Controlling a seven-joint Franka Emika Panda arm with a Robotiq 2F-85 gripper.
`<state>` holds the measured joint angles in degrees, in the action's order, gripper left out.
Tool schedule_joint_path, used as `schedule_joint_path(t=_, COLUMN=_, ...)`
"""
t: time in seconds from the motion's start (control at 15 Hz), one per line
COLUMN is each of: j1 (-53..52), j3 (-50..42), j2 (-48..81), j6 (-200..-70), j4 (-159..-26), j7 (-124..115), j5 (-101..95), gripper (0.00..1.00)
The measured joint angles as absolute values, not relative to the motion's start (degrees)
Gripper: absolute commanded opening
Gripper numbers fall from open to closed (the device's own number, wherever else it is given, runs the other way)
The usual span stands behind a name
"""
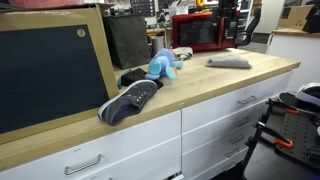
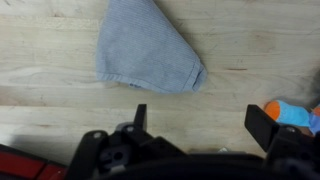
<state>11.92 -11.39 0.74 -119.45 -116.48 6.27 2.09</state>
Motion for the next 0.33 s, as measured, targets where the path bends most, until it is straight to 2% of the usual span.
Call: schedule_joint_path(t=0.33, j1=12.3, j3=-11.8, j2=0.7, j6=-114.5, j4=-111.5, j7=11.1, j5=2.4, gripper=1.00)
